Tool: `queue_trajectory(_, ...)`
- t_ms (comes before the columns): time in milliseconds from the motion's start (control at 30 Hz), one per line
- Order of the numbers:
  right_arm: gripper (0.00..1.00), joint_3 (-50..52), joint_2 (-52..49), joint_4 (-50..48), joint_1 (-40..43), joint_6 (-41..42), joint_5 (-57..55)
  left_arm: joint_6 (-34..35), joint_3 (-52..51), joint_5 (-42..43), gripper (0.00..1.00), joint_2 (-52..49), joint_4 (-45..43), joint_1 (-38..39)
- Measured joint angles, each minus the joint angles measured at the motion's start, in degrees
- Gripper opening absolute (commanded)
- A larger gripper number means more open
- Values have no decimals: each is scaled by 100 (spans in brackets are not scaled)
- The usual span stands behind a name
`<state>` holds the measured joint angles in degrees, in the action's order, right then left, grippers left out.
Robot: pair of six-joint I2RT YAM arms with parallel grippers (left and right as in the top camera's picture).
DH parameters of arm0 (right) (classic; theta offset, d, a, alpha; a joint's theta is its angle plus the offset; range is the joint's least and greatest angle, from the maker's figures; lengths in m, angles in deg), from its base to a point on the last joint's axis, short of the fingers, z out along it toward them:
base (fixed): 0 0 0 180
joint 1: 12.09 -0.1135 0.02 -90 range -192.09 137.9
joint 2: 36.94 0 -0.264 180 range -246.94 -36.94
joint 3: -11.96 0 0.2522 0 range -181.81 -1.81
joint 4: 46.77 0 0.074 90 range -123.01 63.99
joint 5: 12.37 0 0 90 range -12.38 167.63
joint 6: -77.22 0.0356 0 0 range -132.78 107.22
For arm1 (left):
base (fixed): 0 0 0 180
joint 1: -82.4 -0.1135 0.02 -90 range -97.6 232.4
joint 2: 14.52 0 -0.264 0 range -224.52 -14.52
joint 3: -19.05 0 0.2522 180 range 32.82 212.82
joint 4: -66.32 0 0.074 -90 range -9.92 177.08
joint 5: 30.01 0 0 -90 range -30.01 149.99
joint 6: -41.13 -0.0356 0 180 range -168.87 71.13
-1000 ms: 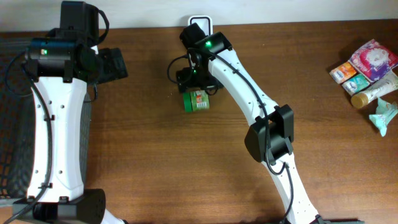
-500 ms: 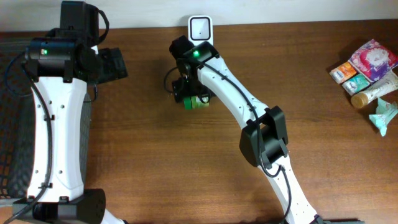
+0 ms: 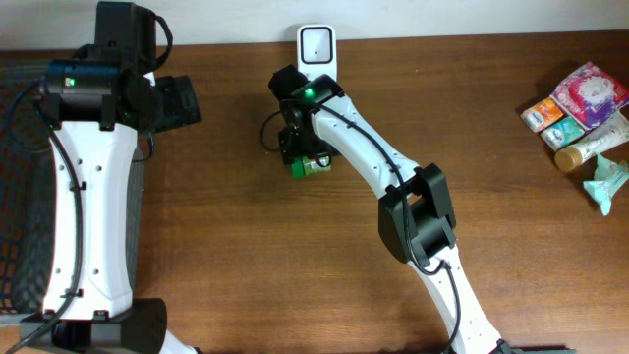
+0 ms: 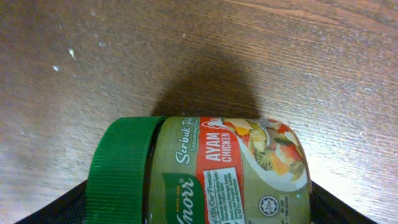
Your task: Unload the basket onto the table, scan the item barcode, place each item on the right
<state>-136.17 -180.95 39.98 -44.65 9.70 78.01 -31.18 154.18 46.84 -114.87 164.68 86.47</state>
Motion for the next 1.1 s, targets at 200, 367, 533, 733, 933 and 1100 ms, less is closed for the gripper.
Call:
queue_trajectory(200, 71, -85, 0, 131, 1486, -719, 2863, 0, 0, 0, 99, 0, 0, 0)
queue_trajectory(367, 71, 809, -2, -236, 2850, -1504, 5093, 0, 0, 0, 99, 0, 0, 0)
queue_trajectory(533, 99, 2249, 26, -984, 3117, -1692, 6323, 0, 0, 0, 99, 0, 0, 0)
queue_trajectory(733, 99, 1432, 326, 199, 3333, -1631, 4146, 0, 0, 0, 99, 0, 2, 0)
queue_trajectory(933, 99, -356, 525, 1488, 3128, -1696, 2503, 0, 0, 0, 99, 0, 0, 0)
queue_trajectory(1100, 99, -461, 566, 955, 1792, -1777, 1519, 0, 0, 0, 99, 0, 2, 0)
